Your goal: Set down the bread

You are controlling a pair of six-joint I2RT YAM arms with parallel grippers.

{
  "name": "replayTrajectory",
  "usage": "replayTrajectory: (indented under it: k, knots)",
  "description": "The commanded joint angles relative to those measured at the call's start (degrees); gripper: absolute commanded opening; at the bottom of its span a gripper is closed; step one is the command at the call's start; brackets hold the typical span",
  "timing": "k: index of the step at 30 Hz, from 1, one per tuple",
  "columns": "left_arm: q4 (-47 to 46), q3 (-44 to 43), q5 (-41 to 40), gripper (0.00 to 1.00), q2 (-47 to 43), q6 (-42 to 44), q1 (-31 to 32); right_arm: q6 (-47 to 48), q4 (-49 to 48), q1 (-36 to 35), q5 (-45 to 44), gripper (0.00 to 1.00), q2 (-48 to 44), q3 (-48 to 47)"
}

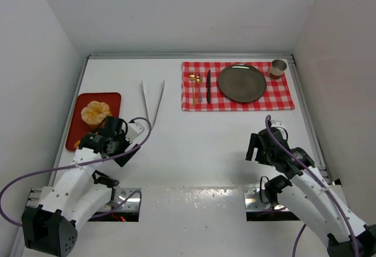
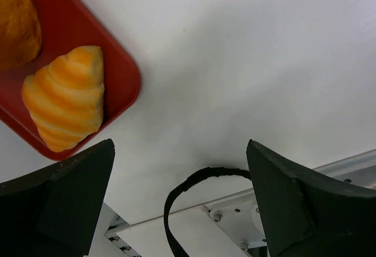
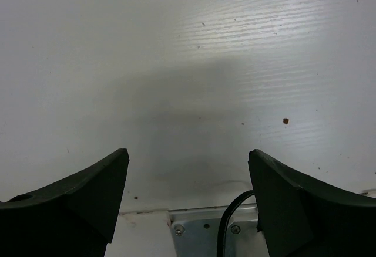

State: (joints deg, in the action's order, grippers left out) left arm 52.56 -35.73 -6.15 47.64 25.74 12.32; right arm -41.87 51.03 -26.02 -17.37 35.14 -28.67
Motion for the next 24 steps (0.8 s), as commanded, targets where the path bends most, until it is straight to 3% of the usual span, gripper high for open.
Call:
replayTrajectory:
  k: [1,6,10,13,14,17,19,21,24]
  knots:
    - [-2.8,-0.65,-3.51,1.0,-1.32,-3.4,0.52,-0.41,-0.31,-0.17,-0.39,0.83,0.28,-0.16]
    - [-3.51,-11.8,-5.55,1.0,1.57,-6.31,0.52,0.21,-1.71,-0.17,-0.39,0.83,1.95,-0.25]
    - [-0.79,-26.03,7.0,1.0,7.98,-5.7,2.78,1.17,-4.43,-0.26,0.92,0.84,4.41,0.01]
    - [2.01,-37.29,8.27,1.0,21.67,-8.06,8.32,2.23,-6.89,-0.43,1.8,0.84,7.75,-0.6]
    - [2.9,-42.18,3.91,1.0,30.15,-8.59,12.69,2.4,-7.34,-0.26,1.98,0.84,8.28,-1.12]
    - [5.01,-50.63,-4.89,1.0,43.02,-10.61,16.86,3.98,-8.74,-0.26,2.25,0.84,13.98,-4.28]
    - [5.01,-55.57,-5.54,1.0,54.19,-14.2,15.29,4.86,-9.28,-0.26,1.99,0.84,17.67,-5.43]
    - [5.54,-64.18,-4.49,1.0,62.27,-25.43,10.38,5.83,-9.19,-0.26,1.9,0.84,19.78,-7.28]
    - [-0.85,-63.7,3.04,1.0,63.46,-35.56,4.76,7.06,-9.72,-0.08,1.28,0.84,22.33,-8.16]
